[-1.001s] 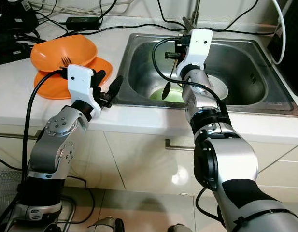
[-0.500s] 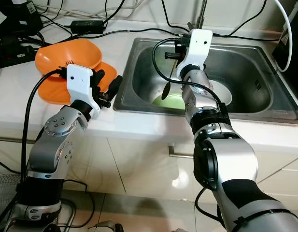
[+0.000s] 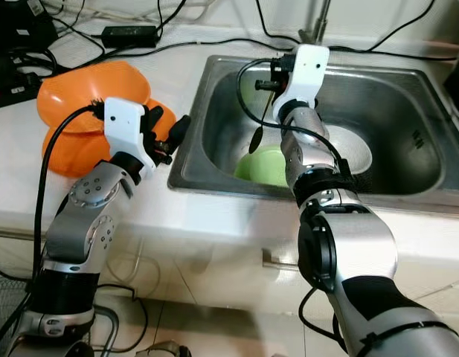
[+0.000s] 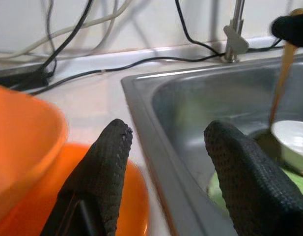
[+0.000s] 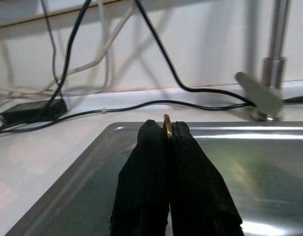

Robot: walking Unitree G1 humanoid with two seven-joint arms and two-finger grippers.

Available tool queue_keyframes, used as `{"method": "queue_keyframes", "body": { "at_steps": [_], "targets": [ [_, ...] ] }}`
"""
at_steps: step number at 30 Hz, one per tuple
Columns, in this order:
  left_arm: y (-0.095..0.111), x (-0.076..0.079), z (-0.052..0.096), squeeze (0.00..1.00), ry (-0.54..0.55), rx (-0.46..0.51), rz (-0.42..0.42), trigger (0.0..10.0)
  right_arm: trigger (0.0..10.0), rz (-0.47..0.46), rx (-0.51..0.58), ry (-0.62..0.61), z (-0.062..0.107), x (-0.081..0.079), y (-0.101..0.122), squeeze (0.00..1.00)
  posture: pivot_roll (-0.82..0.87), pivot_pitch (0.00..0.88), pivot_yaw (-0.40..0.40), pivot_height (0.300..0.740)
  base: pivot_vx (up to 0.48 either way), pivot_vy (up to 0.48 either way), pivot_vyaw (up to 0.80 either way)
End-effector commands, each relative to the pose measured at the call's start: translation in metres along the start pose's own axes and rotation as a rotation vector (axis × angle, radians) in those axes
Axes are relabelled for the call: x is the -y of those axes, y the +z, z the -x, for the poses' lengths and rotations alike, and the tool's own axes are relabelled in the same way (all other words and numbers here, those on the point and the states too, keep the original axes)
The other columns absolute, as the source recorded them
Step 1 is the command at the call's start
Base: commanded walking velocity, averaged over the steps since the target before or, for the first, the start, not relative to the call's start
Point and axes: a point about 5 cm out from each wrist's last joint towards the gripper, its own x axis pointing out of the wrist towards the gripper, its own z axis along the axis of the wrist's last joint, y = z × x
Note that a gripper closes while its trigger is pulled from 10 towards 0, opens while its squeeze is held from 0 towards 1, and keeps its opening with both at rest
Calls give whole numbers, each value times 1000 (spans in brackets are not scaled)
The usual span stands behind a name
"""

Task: Kitchen organization

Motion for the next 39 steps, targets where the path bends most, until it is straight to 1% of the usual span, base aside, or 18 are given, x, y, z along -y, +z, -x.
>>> {"method": "queue_keyframes", "body": {
  "at_steps": [1,6,8,10,21,36,39],
  "targets": [
    [3,12,-3,0,-50,14,5,10000,10000,9,5,-37,1,14,4,0,74,78,-1,718,480,0,0],
    [4,14,-4,0,-67,16,-4,10000,10000,5,5,-36,1,14,4,0,74,79,-2,718,427,0,0],
    [5,20,-3,0,-103,26,-10,10000,10000,3,4,-35,2,14,3,0,73,83,-3,718,144,0,0],
    [5,22,-3,0,-113,36,-3,10000,10000,2,2,-35,2,14,2,0,73,85,-4,718,0,0,0],
    [6,21,-2,0,-111,37,11,10000,10000,6,-11,-36,3,15,0,0,71,86,-4,718,0,0,0],
    [5,19,-2,0,-96,30,8,10000,10000,5,-26,-26,3,13,-3,0,72,85,-7,718,0,0,0],
    [5,19,-1,0,-92,29,4,10000,10000,4,-27,-26,3,13,-3,0,71,86,-6,718,270,0,0]
  ]
}}
